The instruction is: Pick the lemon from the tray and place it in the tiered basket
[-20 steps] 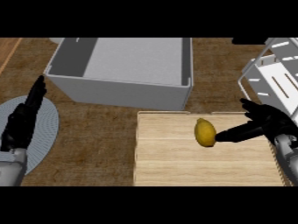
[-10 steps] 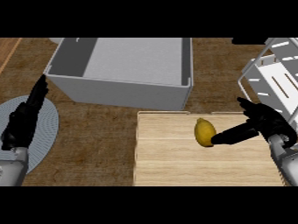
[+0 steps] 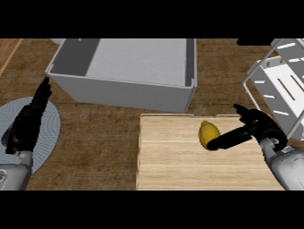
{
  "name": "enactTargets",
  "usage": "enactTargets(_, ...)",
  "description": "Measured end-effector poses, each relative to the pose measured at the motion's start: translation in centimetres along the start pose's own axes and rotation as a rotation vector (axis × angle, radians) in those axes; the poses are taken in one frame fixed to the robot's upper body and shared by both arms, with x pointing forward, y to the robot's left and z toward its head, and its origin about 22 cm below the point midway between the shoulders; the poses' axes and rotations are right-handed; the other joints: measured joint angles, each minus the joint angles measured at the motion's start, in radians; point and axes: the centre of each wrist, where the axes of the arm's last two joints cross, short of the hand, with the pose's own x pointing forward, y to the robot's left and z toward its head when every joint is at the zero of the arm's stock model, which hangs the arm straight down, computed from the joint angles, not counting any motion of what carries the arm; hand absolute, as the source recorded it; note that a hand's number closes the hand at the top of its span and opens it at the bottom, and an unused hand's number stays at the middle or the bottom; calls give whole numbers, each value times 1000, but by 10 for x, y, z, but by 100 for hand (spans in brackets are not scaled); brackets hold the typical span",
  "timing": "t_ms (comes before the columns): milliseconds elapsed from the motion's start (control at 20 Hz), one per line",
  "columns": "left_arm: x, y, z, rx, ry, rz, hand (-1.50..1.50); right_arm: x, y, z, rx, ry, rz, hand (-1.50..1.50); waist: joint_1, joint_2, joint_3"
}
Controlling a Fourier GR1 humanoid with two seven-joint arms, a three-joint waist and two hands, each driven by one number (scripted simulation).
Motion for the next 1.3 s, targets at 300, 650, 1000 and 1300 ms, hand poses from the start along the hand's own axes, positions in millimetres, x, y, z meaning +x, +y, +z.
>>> enactTargets(300,-1,6,2,-1,1,-3,0,-2,12,-11,10,18,-13,-150,0,-1,-1)
enactTargets(650,3,4,0,-2,-3,0,0,-1,23,-19,32,20,-22,-150,0,-7,-6)
enactTargets(1000,-1,3,-1,1,-3,-6,0,3,32,-28,65,37,-41,-150,-2,-15,-16)
enactTargets(1300,5,3,-2,0,-7,3,0,-1,34,-30,99,14,11,150,-5,-18,-22)
